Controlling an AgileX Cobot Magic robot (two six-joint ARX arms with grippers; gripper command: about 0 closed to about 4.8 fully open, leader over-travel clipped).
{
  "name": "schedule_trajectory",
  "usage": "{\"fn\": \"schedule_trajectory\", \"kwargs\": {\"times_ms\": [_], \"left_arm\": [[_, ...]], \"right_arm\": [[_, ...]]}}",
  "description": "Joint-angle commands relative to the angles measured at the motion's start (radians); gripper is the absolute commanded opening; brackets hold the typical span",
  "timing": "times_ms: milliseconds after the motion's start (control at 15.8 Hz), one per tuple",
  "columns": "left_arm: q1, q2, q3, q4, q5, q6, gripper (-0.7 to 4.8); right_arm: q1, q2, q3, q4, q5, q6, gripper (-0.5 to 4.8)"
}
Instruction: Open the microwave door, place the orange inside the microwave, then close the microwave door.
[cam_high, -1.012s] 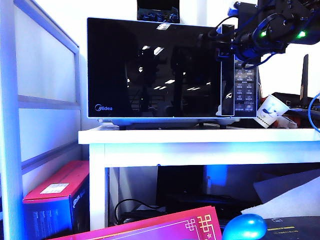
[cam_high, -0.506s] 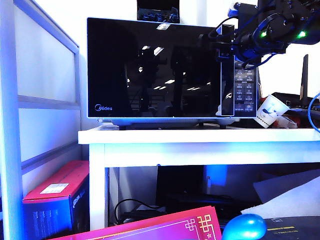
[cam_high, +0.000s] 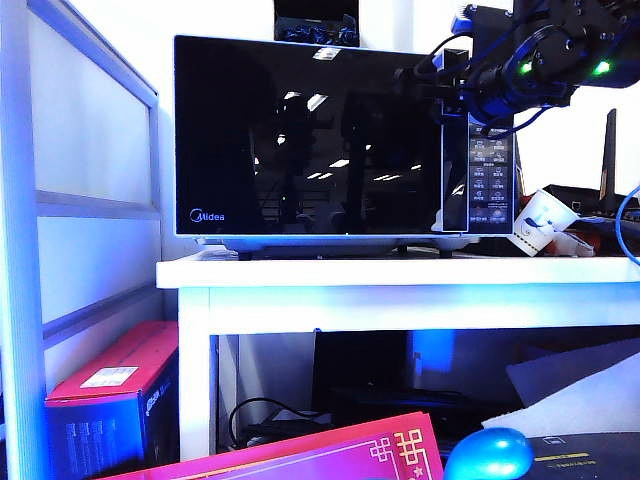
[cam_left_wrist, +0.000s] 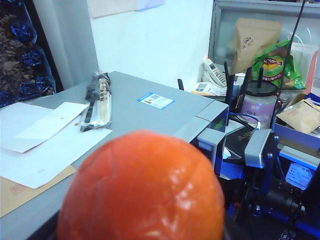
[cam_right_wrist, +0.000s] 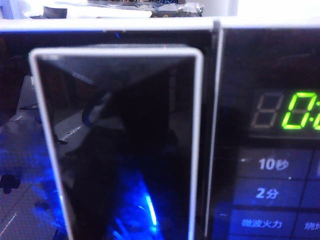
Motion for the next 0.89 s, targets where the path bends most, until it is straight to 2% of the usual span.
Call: {"fn": "schedule_trajectory", "kwargs": {"times_ms": [63, 127, 190, 253, 443, 759, 823, 886], "left_arm": [[-0.001, -0.004, 0.004, 0.007, 0.005, 0.004, 1.91], [-0.001, -0.004, 0.004, 0.007, 0.005, 0.004, 1.91], [-0.001, -0.004, 0.004, 0.006, 0.005, 0.004, 1.91], [-0.001, -0.004, 0.004, 0.006, 0.005, 0.004, 1.91], [-0.001, -0.004, 0.004, 0.006, 0.005, 0.004, 1.91], [-0.001, -0.004, 0.004, 0.005, 0.005, 0.004, 1.91], [-0.001, -0.004, 0.004, 0.003, 0.005, 0.004, 1.91], [-0.001, -0.004, 0.004, 0.003, 0.005, 0.004, 1.91]], "right_arm": [[-0.003, -0.046, 0.002, -0.079, 0.014, 0.014, 1.07], [-0.003, -0.061, 0.002, -0.102, 0.015, 0.014, 1.0], [-0.003, -0.073, 0.002, -0.114, 0.023, 0.014, 0.53], [-0.003, -0.081, 0.002, -0.119, 0.026, 0.014, 0.38], [-0.002, -0.089, 0.001, -0.151, 0.038, 0.014, 0.21], [0.003, -0.127, 0.001, -0.248, 0.064, 0.014, 0.22], [0.003, -0.147, 0.001, -0.28, 0.055, 0.014, 0.34], [0.003, -0.158, 0.001, -0.285, 0.029, 0.014, 1.6]]}}
